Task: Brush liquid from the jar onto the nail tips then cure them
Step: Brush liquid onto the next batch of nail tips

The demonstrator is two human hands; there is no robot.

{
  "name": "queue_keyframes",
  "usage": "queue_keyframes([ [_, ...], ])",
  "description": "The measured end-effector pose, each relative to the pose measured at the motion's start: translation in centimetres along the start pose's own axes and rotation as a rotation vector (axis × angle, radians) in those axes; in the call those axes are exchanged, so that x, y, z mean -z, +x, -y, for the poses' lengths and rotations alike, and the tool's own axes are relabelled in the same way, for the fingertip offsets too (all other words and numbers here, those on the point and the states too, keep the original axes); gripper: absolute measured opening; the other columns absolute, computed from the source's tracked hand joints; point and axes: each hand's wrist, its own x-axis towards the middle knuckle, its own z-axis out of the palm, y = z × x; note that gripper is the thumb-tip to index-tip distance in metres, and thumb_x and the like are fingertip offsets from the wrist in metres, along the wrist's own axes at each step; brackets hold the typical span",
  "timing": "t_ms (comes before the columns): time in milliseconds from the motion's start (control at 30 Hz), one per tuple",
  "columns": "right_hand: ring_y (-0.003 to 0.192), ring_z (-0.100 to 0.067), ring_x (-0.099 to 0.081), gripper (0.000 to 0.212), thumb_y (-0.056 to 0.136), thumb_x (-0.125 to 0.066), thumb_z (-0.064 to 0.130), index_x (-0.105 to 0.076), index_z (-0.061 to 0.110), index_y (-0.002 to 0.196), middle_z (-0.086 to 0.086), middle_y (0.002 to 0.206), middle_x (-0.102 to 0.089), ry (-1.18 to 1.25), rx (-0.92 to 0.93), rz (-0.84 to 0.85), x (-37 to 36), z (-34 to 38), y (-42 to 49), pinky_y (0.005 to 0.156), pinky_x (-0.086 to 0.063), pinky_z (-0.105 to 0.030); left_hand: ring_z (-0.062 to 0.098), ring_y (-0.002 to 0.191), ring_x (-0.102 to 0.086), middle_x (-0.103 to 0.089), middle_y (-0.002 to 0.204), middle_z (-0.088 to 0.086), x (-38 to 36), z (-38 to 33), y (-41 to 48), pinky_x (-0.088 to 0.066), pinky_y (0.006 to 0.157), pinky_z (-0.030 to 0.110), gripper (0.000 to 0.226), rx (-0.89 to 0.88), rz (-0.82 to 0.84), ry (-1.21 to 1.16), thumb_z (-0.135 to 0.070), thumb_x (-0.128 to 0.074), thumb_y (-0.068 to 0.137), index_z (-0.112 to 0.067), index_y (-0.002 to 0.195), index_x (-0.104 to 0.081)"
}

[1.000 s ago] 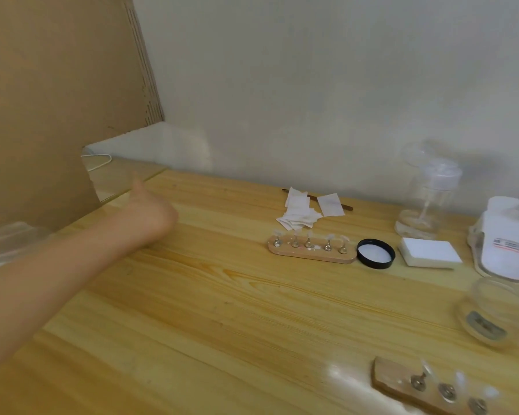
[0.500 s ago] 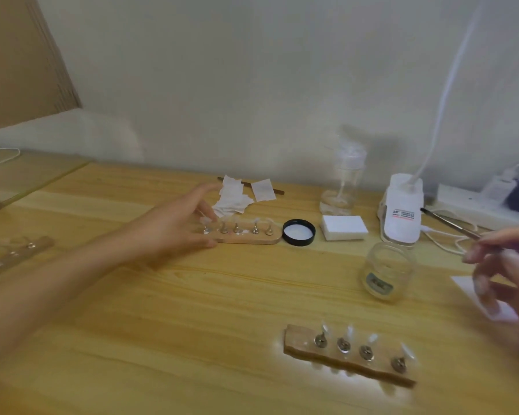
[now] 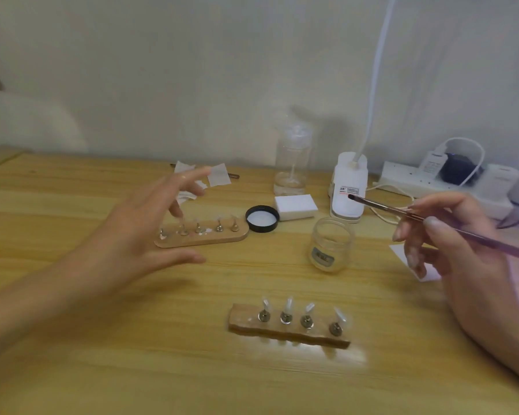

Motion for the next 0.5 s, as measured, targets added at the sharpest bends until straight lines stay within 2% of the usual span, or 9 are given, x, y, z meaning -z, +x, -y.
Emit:
queue_keyframes([
  [33, 0.051, -0.021, -0.05, 0.017, 0.094, -0.046, 0.012, -0.058, 0.021, 0.1, -0.011, 0.08, -0.063, 0.008, 0.003, -0.007, -0.1, 0.2, 0.0, 0.046, -0.042, -0.023, 0.003, 0.099, -0.056, -0.053, 0.131, -0.025, -0.5, -0.9, -0.6, -0.044, 0.085, 0.013, 0.098, -0.08, 0.061, -0.077, -0.071, -0.076, 0.068, -0.053, 0.149, -0.022],
  [67, 0.051, -0.021, -0.049, 0.017, 0.094, -0.046, 0.011, -0.059, 0.021, 0.099, -0.01, 0.079, -0.063, 0.013, 0.007, -0.015, -0.1, 0.2, 0.0, 0.046, -0.042, -0.022, 0.003, 0.102, -0.056, -0.054, 0.132, -0.025, -1.3, -1.6, -1.3, -0.043, 0.082, 0.01, 0.102, -0.117, 0.152, -0.131, -0.072, -0.076, 0.067, -0.05, 0.15, -0.023],
  [133, 0.051, -0.02, -0.048, 0.016, 0.094, -0.049, 0.01, -0.061, 0.02, 0.096, -0.008, 0.077, -0.064, 0.004, 0.017, -0.035, -0.1, 0.3, 0.0, 0.046, -0.042, -0.022, -0.002, 0.113, -0.052, -0.053, 0.132, -0.029, -2.9, -3.0, -2.3, -0.043, 0.085, 0.012, 0.105, -0.108, 0.317, -0.174, -0.073, -0.079, 0.063, -0.054, 0.148, -0.022],
  [167, 0.051, -0.02, -0.048, 0.014, 0.094, -0.051, 0.011, -0.062, 0.019, 0.095, -0.007, 0.075, -0.065, -0.007, 0.023, -0.043, -0.2, 0.5, 0.0, 0.047, -0.042, -0.022, -0.003, 0.114, -0.052, -0.054, 0.129, -0.029, -3.7, -3.6, -2.6, -0.042, 0.085, 0.011, 0.099, -0.095, 0.342, -0.201, -0.068, -0.081, 0.065, -0.058, 0.144, -0.023],
  [267, 0.051, -0.021, -0.048, 0.009, 0.094, -0.057, 0.019, -0.066, 0.02, 0.092, -0.006, 0.073, -0.065, -0.033, 0.032, -0.048, -0.5, 0.7, 0.0, 0.047, -0.041, -0.023, -0.001, 0.104, -0.059, -0.062, 0.113, -0.026, -5.3, -5.3, -2.1, -0.039, 0.078, 0.001, 0.073, -0.088, 0.288, -0.305, -0.052, -0.075, 0.073, -0.058, 0.132, -0.031],
  [333, 0.051, -0.021, -0.048, 0.01, 0.095, -0.057, 0.02, -0.066, 0.021, 0.09, -0.006, 0.073, -0.064, -0.028, 0.018, -0.051, -0.6, 0.9, 0.0, 0.048, -0.041, -0.022, -0.002, 0.102, -0.06, -0.064, 0.108, -0.026, -5.9, -6.8, -1.3, -0.038, 0.077, 0.0, 0.063, -0.082, 0.284, -0.357, -0.046, -0.071, 0.078, -0.057, 0.127, -0.033],
  [500, 0.05, -0.018, -0.051, 0.015, 0.094, -0.049, 0.021, -0.062, 0.026, 0.089, -0.002, 0.068, -0.065, 0.026, -0.023, -0.053, -0.4, 1.0, -0.1, 0.047, -0.041, -0.021, 0.0, 0.1, -0.061, -0.066, 0.104, -0.022, -7.5, -9.4, -0.1, -0.04, 0.078, 0.004, 0.063, -0.045, 0.285, -0.477, -0.023, -0.082, 0.082, -0.046, 0.122, -0.039],
])
